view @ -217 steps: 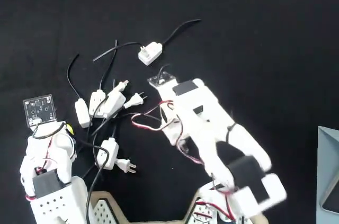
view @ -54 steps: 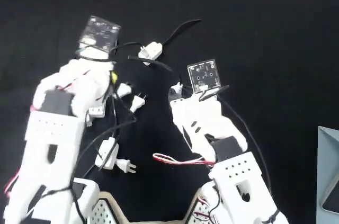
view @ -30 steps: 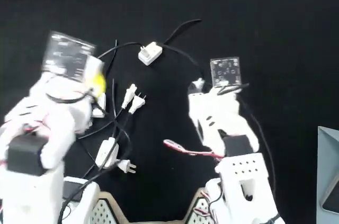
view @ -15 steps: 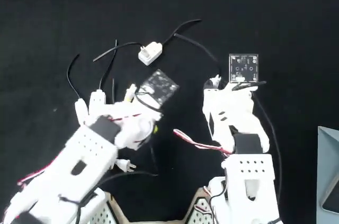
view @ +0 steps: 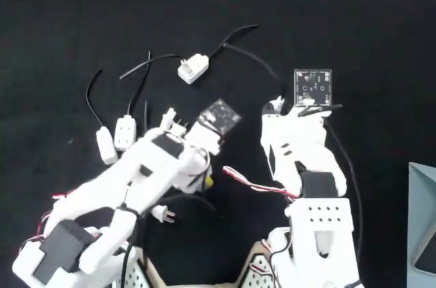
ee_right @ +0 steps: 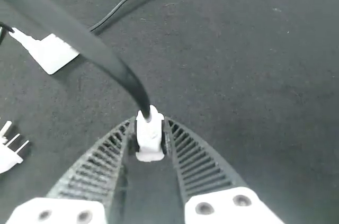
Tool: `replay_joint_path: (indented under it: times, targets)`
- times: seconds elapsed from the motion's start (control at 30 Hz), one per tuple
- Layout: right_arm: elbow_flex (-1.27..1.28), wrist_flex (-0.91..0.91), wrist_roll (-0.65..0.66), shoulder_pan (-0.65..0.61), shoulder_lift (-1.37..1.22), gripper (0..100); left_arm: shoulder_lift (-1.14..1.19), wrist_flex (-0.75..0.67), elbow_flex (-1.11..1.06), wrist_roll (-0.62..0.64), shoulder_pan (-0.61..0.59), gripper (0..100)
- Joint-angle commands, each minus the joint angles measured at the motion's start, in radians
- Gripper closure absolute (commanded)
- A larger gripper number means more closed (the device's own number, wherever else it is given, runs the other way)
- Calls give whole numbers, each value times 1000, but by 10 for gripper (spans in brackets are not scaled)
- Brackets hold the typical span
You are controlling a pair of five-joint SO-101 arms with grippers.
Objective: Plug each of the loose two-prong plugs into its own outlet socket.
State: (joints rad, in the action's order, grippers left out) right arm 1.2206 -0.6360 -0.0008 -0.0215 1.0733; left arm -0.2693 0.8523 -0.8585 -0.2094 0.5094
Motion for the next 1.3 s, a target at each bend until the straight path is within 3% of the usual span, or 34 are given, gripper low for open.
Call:
replay_joint_path:
  times: [0.0, 0.5, 0.67, 0.87, 1.03, 1.27]
  targets:
    - [-58, -3, 6, 6, 18, 986, 0, 18, 74, -3, -81, 734]
    - [-51, -5, 6, -54, 18, 985, -2, 17, 131, -5, -289, 733]
    - [-48, -11, 35, -109, 16, 985, -46, 133, 185, 3, -291, 733]
    - [-18, -5, 97, -192, 16, 985, -261, 229, 157, 8, -312, 733]
    - [-15, -11, 98, -275, 15, 985, -488, 233, 81, 81, -492, 733]
    - [-5, -40, 176, -419, 15, 985, -724, 227, -139, 77, -713, 733]
